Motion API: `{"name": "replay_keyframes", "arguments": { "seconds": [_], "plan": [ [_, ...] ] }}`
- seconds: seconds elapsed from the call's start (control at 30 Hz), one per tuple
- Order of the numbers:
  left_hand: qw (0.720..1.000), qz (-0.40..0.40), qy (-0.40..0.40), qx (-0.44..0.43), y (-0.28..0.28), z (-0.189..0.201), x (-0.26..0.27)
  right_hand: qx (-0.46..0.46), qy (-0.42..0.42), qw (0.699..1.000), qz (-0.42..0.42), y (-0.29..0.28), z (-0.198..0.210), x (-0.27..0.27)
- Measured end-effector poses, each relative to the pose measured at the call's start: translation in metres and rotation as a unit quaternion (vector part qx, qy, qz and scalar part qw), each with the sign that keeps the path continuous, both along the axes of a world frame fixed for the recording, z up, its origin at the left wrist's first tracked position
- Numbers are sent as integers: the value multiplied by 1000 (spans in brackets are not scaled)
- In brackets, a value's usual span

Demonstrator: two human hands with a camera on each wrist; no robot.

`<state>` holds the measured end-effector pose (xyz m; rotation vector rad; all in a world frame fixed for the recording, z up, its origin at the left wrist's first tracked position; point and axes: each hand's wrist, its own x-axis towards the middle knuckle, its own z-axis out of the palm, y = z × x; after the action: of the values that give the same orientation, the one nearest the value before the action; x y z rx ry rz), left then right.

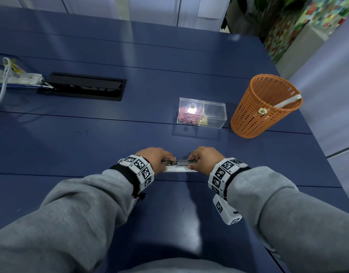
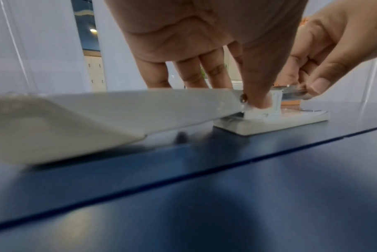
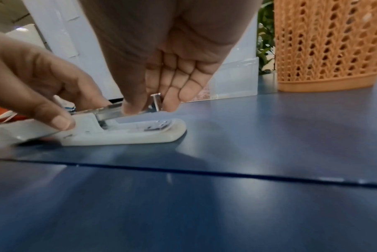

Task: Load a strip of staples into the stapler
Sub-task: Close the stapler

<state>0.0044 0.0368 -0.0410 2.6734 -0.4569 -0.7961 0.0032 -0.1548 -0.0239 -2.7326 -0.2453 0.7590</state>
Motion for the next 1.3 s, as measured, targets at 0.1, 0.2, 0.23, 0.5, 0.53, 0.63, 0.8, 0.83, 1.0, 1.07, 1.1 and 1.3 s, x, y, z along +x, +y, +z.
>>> {"name": "replay_keyframes", "arguments": {
  "seconds": [0.1, 0.2, 0.23, 0.5, 0.53, 0.63, 0.8, 0.83, 1.0, 1.07, 1.1, 1.3],
  "plan": [
    [1000, 12, 7, 2, 13, 1, -2, -9, 4, 1000, 11, -2, 0, -1],
    [998, 55, 12, 30, 42, 3, -2, -4, 5, 1000, 8, -4, -1, -3],
    [996, 70, 14, 44, 52, 4, -2, -1, 5, 1000, 8, -5, -1, -3],
    [989, 130, -56, -33, 71, 31, -5, 12, 0, 1000, -16, -8, -6, -5],
    [985, 142, -78, -63, 66, 38, -5, 14, 0, 1000, -21, -8, -7, -5],
    [980, 119, -112, -114, 45, 54, -2, 20, 0, 999, -32, -9, -10, -5],
    [977, 101, -82, -166, 9, 54, 2, 33, 10, 998, -52, -12, -10, -6],
    [977, 98, -75, -173, 2, 52, 2, 37, 11, 998, -53, -12, -9, -7],
    [987, 55, -26, -147, -29, 36, 4, 36, 8, 995, -88, -12, -9, -8],
    [990, 43, -13, -131, -36, 29, 7, 41, 7, 994, -102, -13, -10, -9],
    [991, 40, -8, -125, -38, 27, 9, 44, 7, 994, -104, -14, -11, -9],
    [996, 7, 10, -84, -41, 20, 13, 126, -5, 980, -156, -23, -24, -12]
  ]
}}
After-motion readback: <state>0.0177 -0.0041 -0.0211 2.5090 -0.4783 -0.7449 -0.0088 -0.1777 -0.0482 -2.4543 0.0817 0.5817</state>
